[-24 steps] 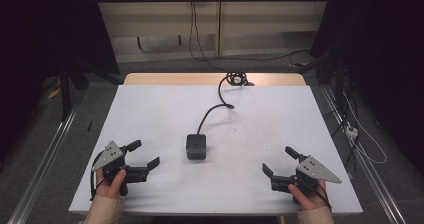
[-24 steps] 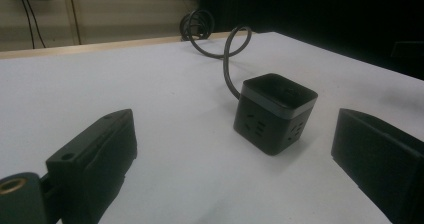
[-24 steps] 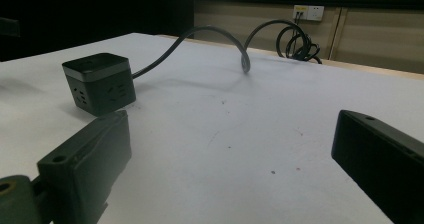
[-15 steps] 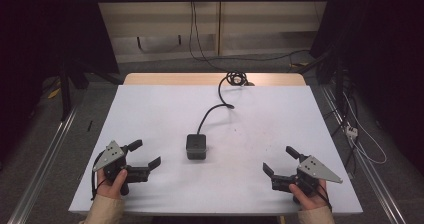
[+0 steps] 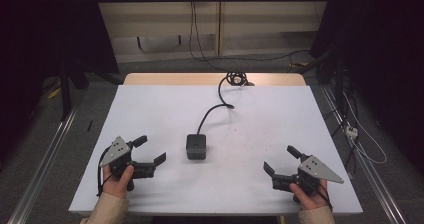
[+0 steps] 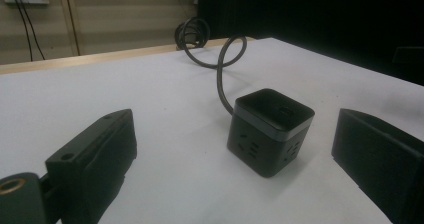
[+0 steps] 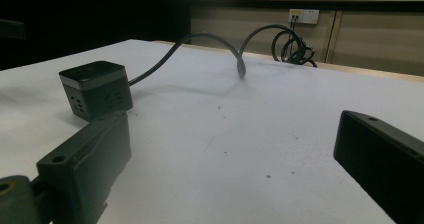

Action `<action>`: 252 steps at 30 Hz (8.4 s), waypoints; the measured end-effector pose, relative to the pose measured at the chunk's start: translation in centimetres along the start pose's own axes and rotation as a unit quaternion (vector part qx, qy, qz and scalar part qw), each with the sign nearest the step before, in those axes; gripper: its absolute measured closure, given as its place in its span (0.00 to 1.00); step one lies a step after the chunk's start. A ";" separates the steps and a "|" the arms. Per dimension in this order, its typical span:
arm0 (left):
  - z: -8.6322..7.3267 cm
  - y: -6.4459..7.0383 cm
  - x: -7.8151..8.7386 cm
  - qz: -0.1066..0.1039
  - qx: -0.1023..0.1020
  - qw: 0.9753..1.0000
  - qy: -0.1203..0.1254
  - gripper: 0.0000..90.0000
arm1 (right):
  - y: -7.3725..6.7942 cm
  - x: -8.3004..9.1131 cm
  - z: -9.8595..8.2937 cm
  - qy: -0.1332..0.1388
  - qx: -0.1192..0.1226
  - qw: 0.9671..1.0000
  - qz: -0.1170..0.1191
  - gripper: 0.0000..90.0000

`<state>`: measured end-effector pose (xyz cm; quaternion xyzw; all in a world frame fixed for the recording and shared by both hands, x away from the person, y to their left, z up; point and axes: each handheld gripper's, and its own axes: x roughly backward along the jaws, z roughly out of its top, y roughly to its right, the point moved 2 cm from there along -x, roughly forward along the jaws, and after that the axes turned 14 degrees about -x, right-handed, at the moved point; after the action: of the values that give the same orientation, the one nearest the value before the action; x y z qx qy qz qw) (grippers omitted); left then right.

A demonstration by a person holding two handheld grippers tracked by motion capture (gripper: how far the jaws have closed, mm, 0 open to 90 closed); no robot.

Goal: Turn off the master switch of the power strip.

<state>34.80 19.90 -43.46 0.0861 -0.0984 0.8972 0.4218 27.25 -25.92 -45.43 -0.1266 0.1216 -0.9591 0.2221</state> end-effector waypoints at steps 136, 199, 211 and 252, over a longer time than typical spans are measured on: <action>3.0 1.6 -8.2 -0.092 0.009 0.995 -0.044 0.75 | 0.0 -0.1 0.2 -0.003 0.007 1.000 0.001 0.03; 2.8 2.2 -9.1 -0.129 0.011 0.989 -0.067 1.00 | 0.0 -0.1 0.2 -0.001 0.010 1.000 0.003 0.03; 2.7 2.3 -9.2 -0.134 0.009 0.988 -0.075 1.00 | 0.0 -0.1 0.2 0.000 0.010 1.000 0.004 0.03; 2.3 2.6 -9.6 -0.135 -0.002 0.986 -0.095 1.00 | 0.0 -0.1 0.2 -0.001 0.009 1.000 0.005 0.03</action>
<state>38.96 10.58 -43.82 0.1821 -0.1274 0.8196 0.5281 27.39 -25.91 -45.23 -0.1248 0.1130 -0.9591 0.2277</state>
